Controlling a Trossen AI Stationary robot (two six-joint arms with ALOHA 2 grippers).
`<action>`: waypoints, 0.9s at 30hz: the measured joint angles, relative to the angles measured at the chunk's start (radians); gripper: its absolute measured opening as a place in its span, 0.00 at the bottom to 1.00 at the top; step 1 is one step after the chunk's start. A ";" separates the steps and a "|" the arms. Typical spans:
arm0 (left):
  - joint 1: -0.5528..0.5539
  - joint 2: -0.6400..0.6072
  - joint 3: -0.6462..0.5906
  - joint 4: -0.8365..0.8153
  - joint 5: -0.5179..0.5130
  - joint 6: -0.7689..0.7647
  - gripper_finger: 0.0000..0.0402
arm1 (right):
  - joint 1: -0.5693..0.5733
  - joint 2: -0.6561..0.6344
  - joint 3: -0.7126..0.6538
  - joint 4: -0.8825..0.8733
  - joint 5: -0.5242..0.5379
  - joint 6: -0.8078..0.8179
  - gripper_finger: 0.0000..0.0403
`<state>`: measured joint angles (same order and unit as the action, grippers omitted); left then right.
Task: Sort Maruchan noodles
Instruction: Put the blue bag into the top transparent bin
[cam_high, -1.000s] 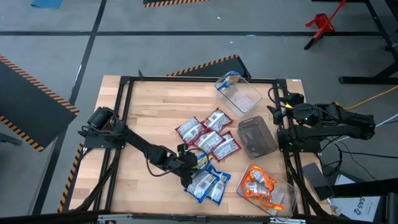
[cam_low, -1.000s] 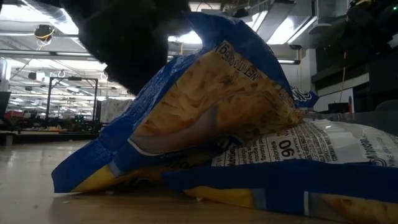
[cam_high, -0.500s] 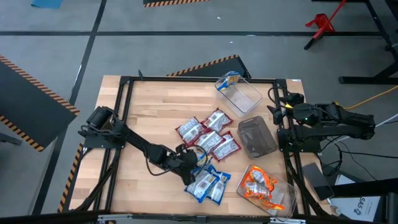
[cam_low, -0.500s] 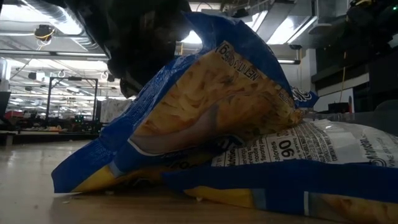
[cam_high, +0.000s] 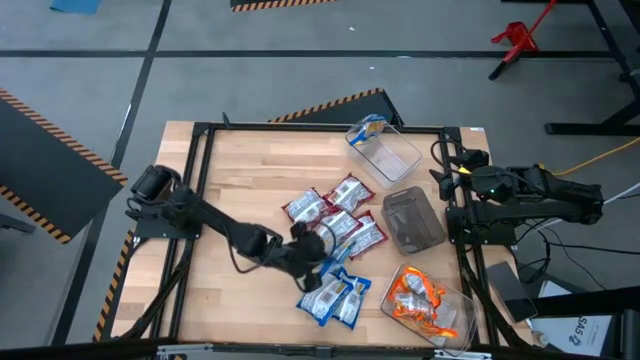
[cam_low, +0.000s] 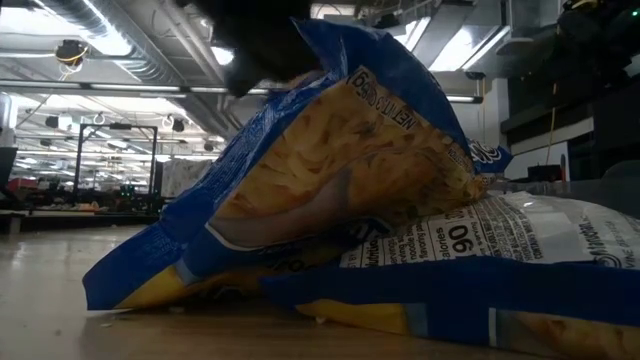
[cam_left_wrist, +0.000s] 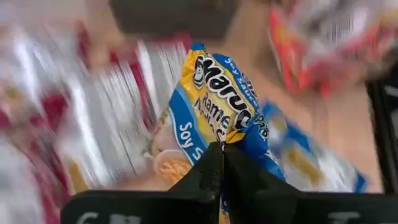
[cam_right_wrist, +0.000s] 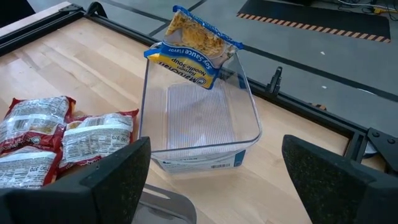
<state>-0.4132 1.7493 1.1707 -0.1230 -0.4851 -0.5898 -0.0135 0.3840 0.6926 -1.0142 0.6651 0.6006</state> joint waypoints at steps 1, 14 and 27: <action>0.013 -0.002 0.016 0.005 -0.022 0.044 0.00 | 0.000 0.000 0.000 0.000 0.000 0.000 0.87; 0.442 -0.011 0.258 0.171 -0.031 0.709 0.00 | 0.000 0.000 0.000 0.000 0.000 0.000 0.87; 0.744 0.096 0.299 0.460 0.248 0.680 0.00 | 0.000 0.000 0.000 0.000 0.000 0.000 0.87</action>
<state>0.3305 1.8456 1.4694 0.3373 -0.2367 0.0904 -0.0135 0.3840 0.6926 -1.0144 0.6647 0.6006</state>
